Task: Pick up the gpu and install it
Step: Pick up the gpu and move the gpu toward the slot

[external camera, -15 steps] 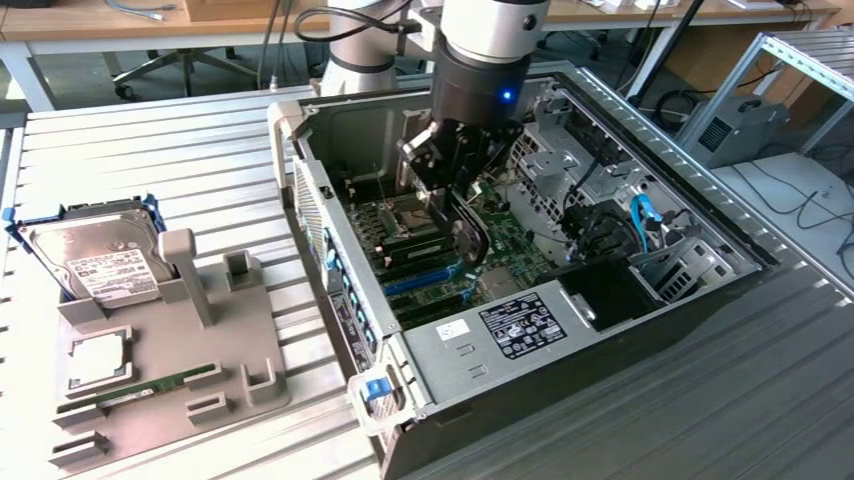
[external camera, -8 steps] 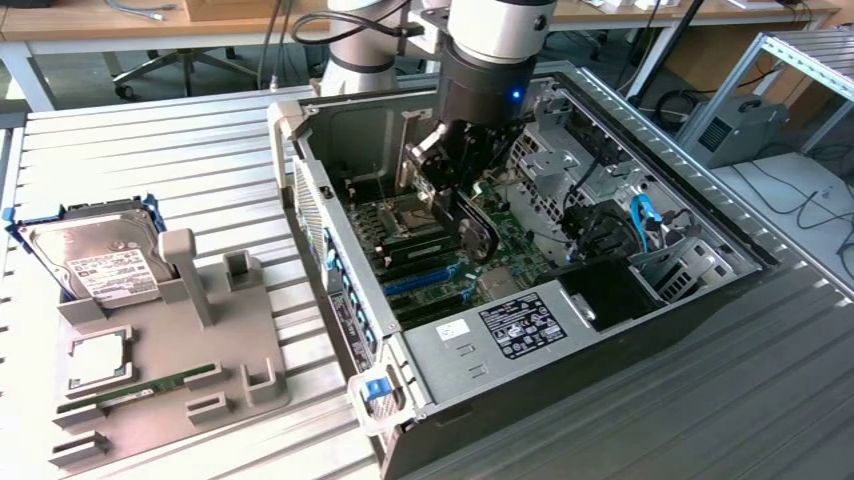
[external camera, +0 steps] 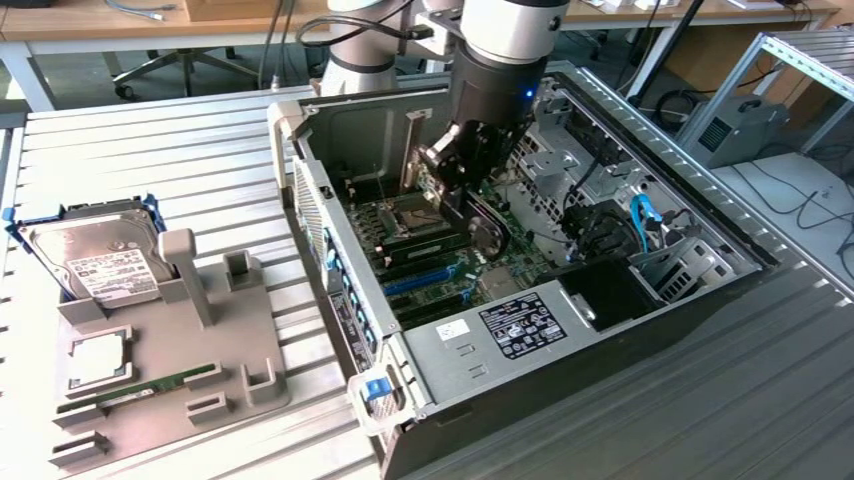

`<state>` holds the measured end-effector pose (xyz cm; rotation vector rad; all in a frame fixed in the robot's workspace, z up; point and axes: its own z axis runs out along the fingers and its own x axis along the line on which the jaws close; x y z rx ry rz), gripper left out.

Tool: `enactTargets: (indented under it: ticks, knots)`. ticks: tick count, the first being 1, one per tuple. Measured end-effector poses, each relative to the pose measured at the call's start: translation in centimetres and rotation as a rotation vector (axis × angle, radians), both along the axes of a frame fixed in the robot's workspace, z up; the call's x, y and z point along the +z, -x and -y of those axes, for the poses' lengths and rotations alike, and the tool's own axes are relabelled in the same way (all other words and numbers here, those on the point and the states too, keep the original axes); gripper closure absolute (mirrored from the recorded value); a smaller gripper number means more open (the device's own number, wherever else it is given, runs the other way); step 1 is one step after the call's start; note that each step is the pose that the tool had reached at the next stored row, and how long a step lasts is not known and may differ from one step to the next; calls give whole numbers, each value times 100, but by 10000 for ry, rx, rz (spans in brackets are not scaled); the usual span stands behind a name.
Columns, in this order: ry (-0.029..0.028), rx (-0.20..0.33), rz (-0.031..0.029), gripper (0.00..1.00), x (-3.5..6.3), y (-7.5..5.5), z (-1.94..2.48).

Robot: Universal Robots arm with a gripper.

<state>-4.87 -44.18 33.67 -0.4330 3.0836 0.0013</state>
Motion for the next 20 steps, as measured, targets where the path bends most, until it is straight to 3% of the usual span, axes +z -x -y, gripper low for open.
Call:
enactTargets:
  ticks: [9,20]
  knots:
    - [1,254,0,74,-19,-272,-1]
    - [2,-363,0,74,-40,-439,-29]
